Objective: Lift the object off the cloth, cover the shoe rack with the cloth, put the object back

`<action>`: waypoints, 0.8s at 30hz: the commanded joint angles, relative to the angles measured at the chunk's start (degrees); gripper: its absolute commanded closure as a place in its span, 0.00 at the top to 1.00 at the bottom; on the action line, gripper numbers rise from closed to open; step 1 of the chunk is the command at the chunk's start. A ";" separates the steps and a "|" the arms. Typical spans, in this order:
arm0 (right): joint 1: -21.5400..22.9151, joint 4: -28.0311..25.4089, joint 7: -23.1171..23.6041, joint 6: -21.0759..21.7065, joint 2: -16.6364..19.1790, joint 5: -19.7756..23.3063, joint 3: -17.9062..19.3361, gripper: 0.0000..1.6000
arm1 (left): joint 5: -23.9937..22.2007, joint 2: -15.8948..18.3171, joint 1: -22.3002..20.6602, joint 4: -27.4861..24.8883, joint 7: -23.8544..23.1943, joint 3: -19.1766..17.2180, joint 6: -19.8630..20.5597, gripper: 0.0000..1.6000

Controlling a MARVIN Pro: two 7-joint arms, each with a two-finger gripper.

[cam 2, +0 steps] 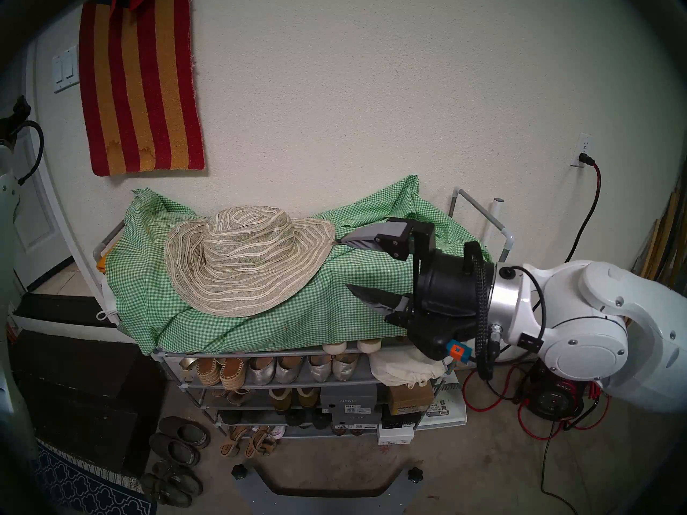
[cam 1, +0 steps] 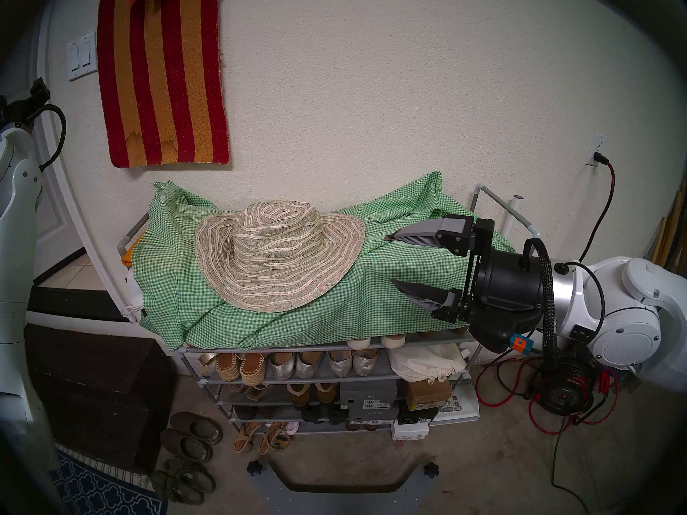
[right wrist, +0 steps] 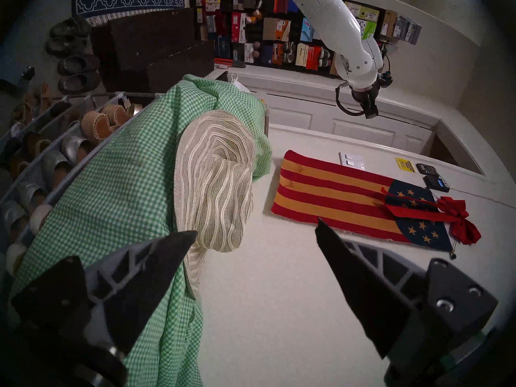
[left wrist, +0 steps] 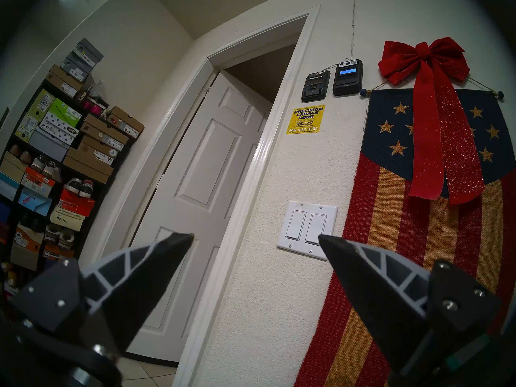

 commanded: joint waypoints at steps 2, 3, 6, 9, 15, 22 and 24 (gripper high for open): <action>1.53 0.02 0.52 0.44 -0.17 -1.05 -0.24 1.00 | 0.08 0.11 -0.04 -0.04 0.01 -0.04 -0.02 1.00; 1.63 0.02 0.56 0.49 -0.17 -1.19 -0.29 1.00 | 0.07 0.11 -0.04 -0.04 0.01 -0.04 -0.02 1.00; 1.96 0.02 0.75 0.67 -0.17 -1.64 -0.46 1.00 | 0.05 0.12 -0.03 -0.04 0.01 -0.04 -0.02 1.00; 2.29 0.02 0.99 0.83 -0.17 -2.10 -0.69 1.00 | 0.04 0.12 -0.03 -0.04 0.02 -0.04 -0.02 1.00; 3.05 0.02 1.46 1.13 -0.17 -2.96 -1.41 1.00 | 0.00 0.14 -0.01 -0.05 0.02 -0.04 -0.02 1.00; 2.84 0.02 0.54 2.26 -0.17 -3.50 -3.55 1.00 | -0.02 0.16 0.01 -0.05 0.03 -0.05 -0.03 1.00; 3.08 0.02 -0.21 2.72 -0.17 -3.28 -3.87 1.00 | -0.03 0.17 0.01 -0.05 0.04 -0.05 -0.03 1.00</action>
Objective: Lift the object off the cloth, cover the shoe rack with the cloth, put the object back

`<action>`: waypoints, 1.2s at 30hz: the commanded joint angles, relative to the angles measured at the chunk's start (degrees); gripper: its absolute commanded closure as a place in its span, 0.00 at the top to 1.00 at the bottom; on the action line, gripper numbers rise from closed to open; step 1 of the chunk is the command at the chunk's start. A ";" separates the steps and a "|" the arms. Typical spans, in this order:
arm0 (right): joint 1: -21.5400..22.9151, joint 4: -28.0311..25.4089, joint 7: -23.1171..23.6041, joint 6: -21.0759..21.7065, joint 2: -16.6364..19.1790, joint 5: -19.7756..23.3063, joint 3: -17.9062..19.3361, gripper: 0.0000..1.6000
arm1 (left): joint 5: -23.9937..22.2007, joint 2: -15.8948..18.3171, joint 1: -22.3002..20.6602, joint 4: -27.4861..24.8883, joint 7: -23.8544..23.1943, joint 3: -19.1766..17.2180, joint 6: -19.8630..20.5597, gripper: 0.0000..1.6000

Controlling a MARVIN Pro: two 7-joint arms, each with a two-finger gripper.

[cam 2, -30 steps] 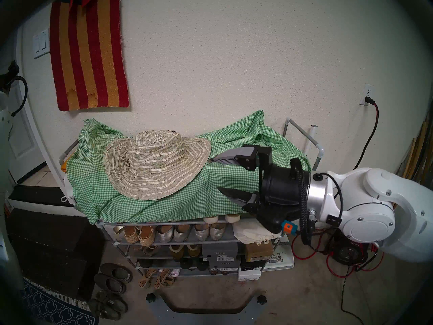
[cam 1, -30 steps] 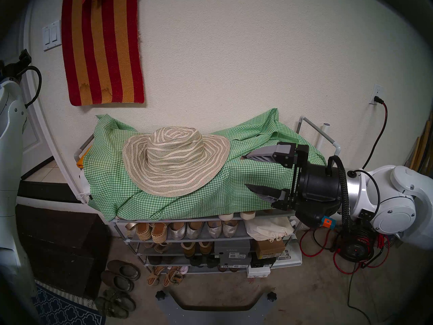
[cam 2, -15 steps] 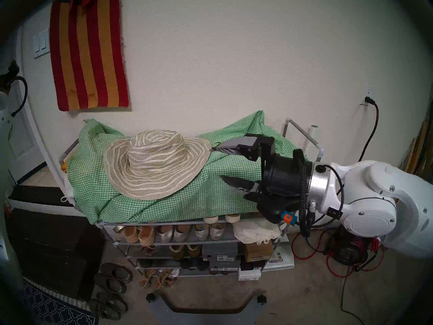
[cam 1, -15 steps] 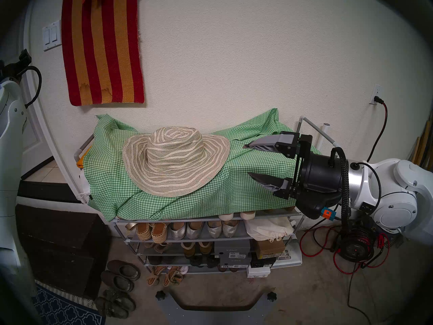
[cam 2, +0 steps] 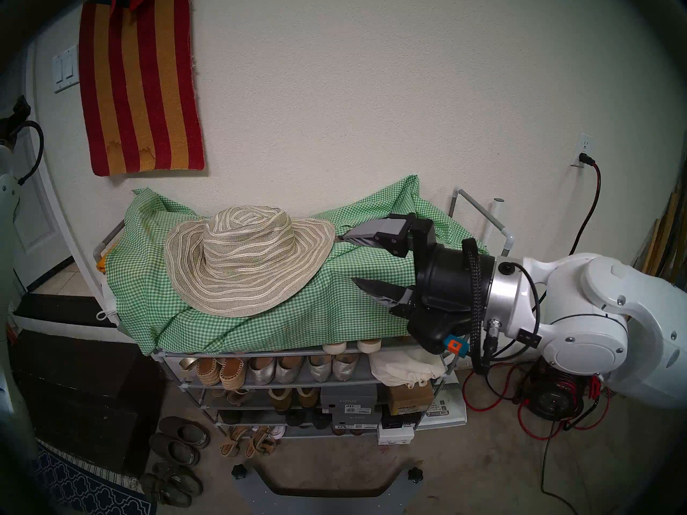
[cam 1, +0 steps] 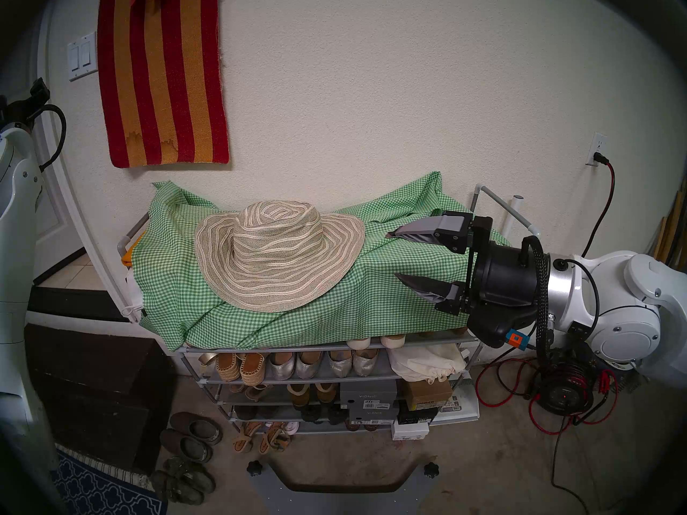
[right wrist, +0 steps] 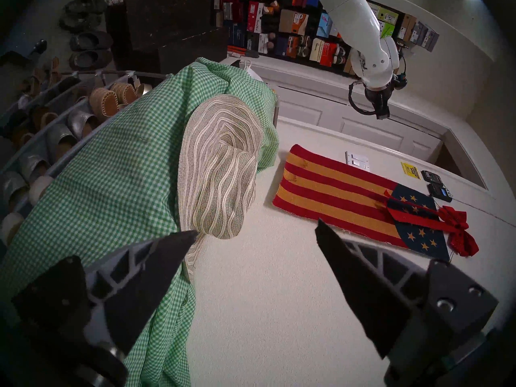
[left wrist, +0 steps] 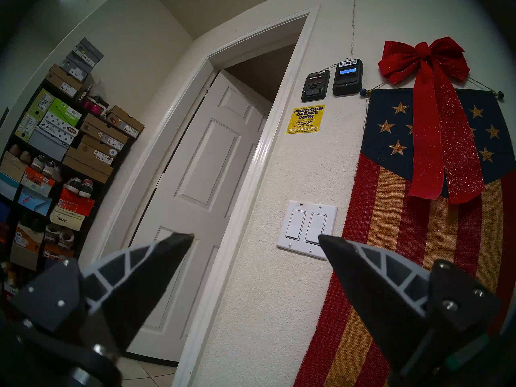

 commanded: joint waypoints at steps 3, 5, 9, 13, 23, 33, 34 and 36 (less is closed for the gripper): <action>0.91 0.02 -2.60 1.53 -0.16 0.07 -1.45 1.00 | 0.08 0.11 -0.05 -0.04 0.02 -0.04 -0.02 1.00; 1.30 0.02 -3.35 1.90 -0.16 0.04 -1.60 1.00 | 0.07 0.11 -0.04 -0.04 0.02 -0.04 -0.02 1.00; 2.04 0.02 -4.97 2.69 -0.17 0.08 -1.85 1.00 | 0.05 0.12 -0.03 -0.04 0.02 -0.04 -0.02 1.00; 2.49 0.02 -6.48 3.35 -0.51 0.32 -2.26 1.00 | 0.03 0.12 -0.03 -0.05 0.03 -0.04 -0.02 1.00; 3.23 0.02 -8.74 4.56 -0.24 0.86 -4.19 1.00 | -0.03 0.15 -0.01 -0.05 0.04 -0.05 -0.03 1.00; 5.01 0.02 -9.01 4.35 -0.29 0.45 -5.30 1.00 | -0.09 0.18 0.01 -0.06 0.05 -0.05 -0.03 1.00; 5.16 0.02 -8.97 4.30 -0.30 0.35 -5.43 1.00 | -0.10 0.19 0.01 -0.06 0.05 -0.05 -0.03 1.00; 5.26 0.02 -8.87 4.23 -0.30 0.25 -5.54 1.00 | -0.10 0.19 0.01 -0.06 0.05 -0.05 -0.03 1.00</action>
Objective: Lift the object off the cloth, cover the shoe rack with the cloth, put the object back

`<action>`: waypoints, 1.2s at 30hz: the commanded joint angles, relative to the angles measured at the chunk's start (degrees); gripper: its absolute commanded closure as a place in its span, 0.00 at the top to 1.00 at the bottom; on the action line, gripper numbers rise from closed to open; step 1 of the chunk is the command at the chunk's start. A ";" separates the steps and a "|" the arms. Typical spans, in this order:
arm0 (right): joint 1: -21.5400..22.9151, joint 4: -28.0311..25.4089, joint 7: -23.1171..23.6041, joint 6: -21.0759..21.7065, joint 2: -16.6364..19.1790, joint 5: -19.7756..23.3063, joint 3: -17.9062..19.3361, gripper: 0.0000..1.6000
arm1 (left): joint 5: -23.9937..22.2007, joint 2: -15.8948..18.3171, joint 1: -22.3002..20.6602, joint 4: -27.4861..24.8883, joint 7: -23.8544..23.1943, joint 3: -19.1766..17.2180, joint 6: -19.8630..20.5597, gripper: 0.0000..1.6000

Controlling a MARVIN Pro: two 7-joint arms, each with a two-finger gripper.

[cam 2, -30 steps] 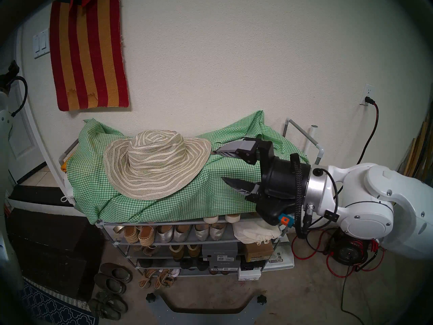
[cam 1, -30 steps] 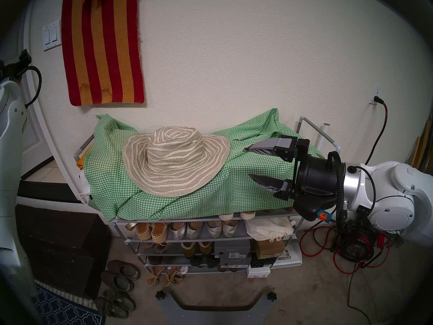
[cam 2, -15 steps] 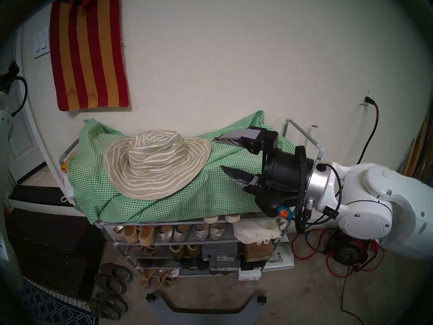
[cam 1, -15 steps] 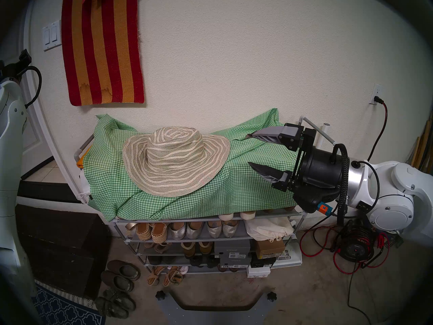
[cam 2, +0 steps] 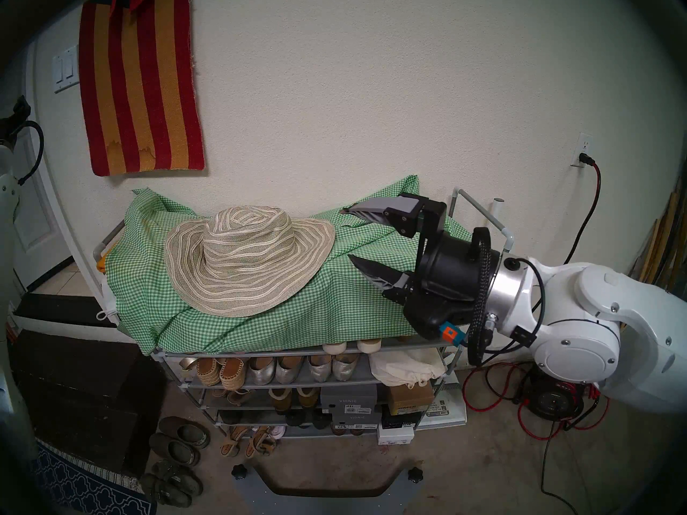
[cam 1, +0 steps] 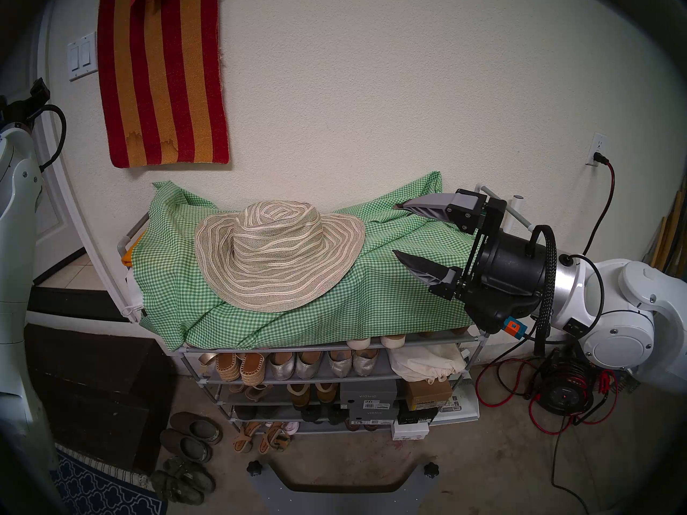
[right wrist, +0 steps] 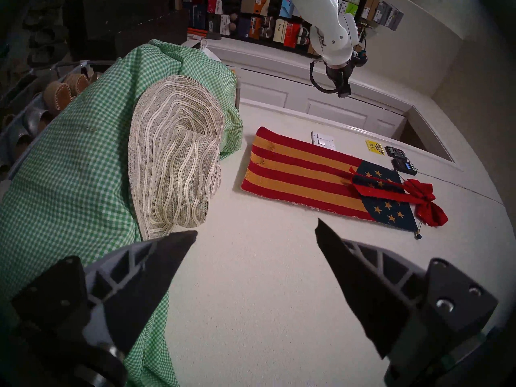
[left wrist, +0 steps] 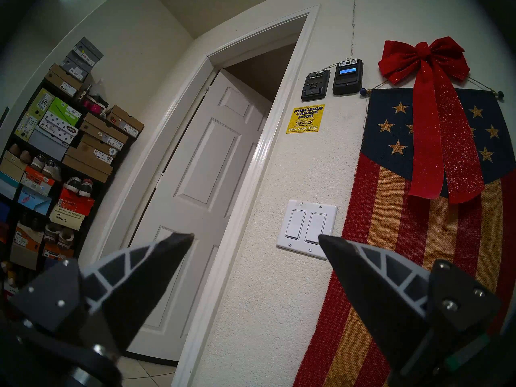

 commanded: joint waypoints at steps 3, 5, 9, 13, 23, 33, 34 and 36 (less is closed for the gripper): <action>1.45 0.37 0.10 -0.46 0.14 -0.74 -0.66 1.00 | 0.10 0.13 -0.05 -0.04 0.02 -0.05 -0.03 1.00; 1.77 0.93 0.27 -0.58 0.13 -1.13 -1.07 1.00 | 0.08 0.13 -0.05 -0.04 0.02 -0.05 -0.03 1.00; 1.99 1.55 0.51 -0.82 0.12 -1.97 -1.51 1.00 | 0.07 0.14 -0.04 -0.05 0.03 -0.06 -0.03 1.00; 2.50 2.30 0.74 -1.48 0.12 -3.30 -2.45 1.00 | 0.04 0.15 -0.03 -0.05 0.03 -0.06 -0.03 1.00; 3.83 2.98 2.04 -2.98 0.11 -6.37 -3.89 1.00 | -0.02 0.17 -0.01 -0.06 0.04 -0.07 -0.03 1.00; 5.17 3.85 2.93 -4.02 0.11 -8.64 -5.24 1.00 | -0.07 0.19 0.00 -0.06 0.05 -0.07 -0.03 1.00; 5.34 3.91 2.97 -4.11 0.11 -8.86 -5.37 1.00 | -0.07 0.20 0.01 -0.07 0.05 -0.07 -0.03 1.00; 5.68 4.03 3.04 -4.28 0.11 -9.25 -5.61 1.00 | -0.08 0.20 0.01 -0.07 0.05 -0.07 -0.03 1.00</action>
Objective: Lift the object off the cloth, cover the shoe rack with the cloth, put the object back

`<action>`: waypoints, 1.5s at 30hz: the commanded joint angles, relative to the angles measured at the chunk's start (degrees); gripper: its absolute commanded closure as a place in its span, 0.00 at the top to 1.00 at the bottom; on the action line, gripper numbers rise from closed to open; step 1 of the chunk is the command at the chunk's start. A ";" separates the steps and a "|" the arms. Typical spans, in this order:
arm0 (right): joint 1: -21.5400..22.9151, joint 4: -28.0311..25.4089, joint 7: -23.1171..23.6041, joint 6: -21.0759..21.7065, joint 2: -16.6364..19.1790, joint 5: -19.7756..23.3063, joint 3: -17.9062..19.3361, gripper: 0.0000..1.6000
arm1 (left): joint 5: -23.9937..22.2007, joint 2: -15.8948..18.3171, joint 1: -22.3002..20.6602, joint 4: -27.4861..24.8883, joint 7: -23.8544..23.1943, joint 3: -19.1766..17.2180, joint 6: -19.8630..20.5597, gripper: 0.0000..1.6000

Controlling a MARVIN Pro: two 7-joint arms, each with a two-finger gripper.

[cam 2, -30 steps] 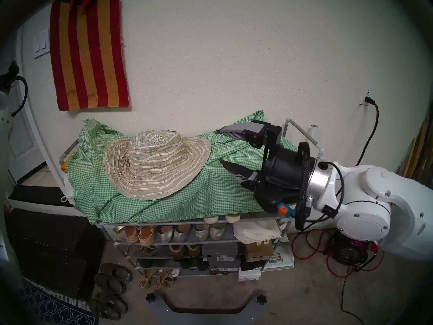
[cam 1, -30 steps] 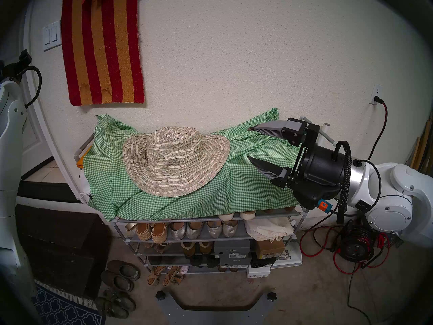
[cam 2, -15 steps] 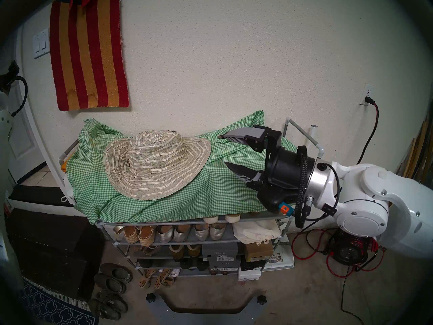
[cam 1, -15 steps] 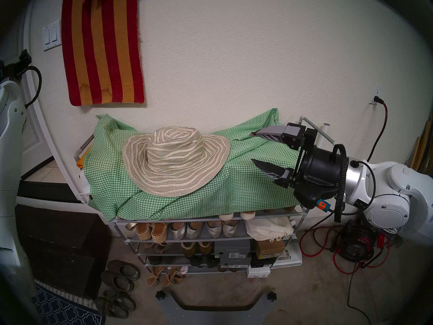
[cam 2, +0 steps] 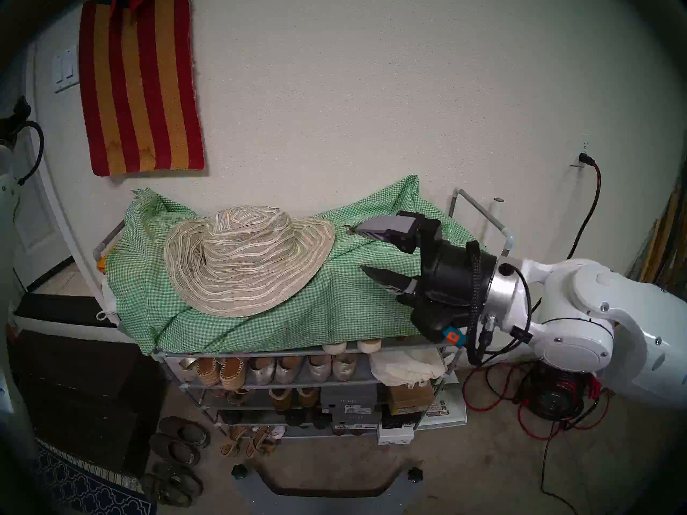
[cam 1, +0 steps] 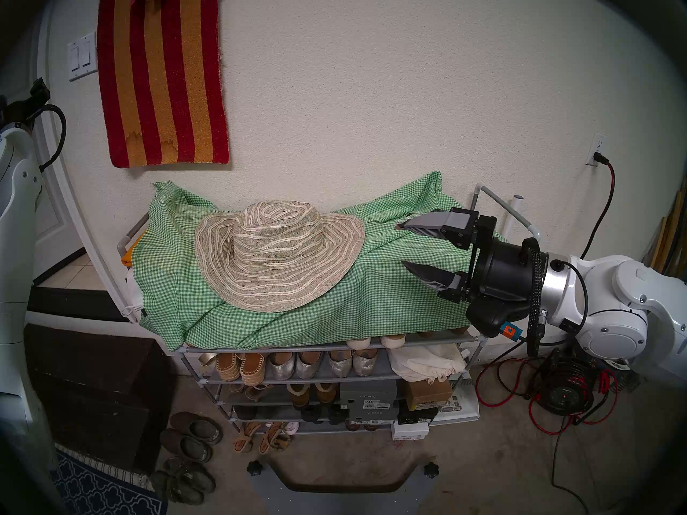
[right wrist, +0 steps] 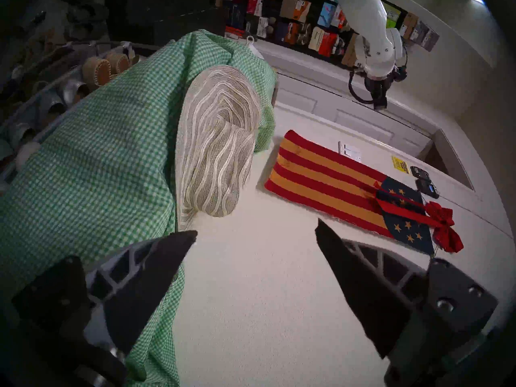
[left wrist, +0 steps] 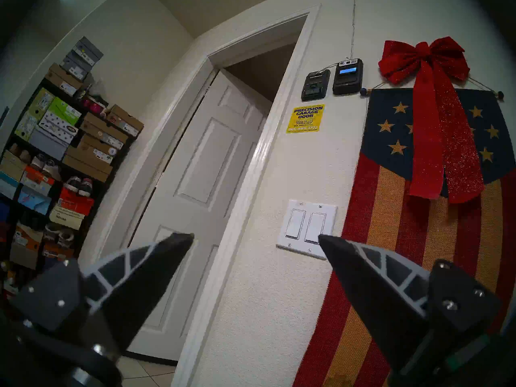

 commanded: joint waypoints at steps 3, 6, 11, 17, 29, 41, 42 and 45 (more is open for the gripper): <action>1.70 0.21 -0.22 -0.52 0.17 -1.45 -0.83 1.00 | 0.11 0.13 -0.05 -0.04 0.02 -0.04 -0.03 1.00; 2.23 0.51 -0.25 -0.72 0.17 -2.04 -1.18 1.00 | 0.10 0.14 -0.04 -0.04 0.03 -0.04 -0.03 1.00; 2.94 0.89 -0.39 -1.00 0.14 -2.86 -1.76 1.00 | 0.08 0.15 -0.03 -0.04 0.03 -0.04 -0.03 1.00; 3.93 1.34 -0.05 -1.51 0.17 -5.31 -2.39 1.00 | 0.05 0.16 -0.02 -0.05 0.03 -0.05 -0.03 1.00; 4.81 2.31 -0.62 -1.00 -2.16 -5.65 -4.85 1.00 | 0.00 0.19 -0.01 -0.05 0.05 -0.05 -0.03 1.00; 6.20 2.49 -2.07 1.01 -8.64 1.15 -8.27 1.00 | -0.07 0.20 0.01 -0.05 0.05 -0.06 -0.03 1.00; 6.20 2.49 -2.07 1.01 -8.64 1.15 -8.27 1.00 | -0.07 0.20 0.01 -0.05 0.05 -0.06 -0.03 1.00; 6.80 2.56 -2.42 1.60 -10.73 3.81 -9.50 1.00 | -0.09 0.21 0.02 -0.05 0.05 -0.06 -0.03 1.00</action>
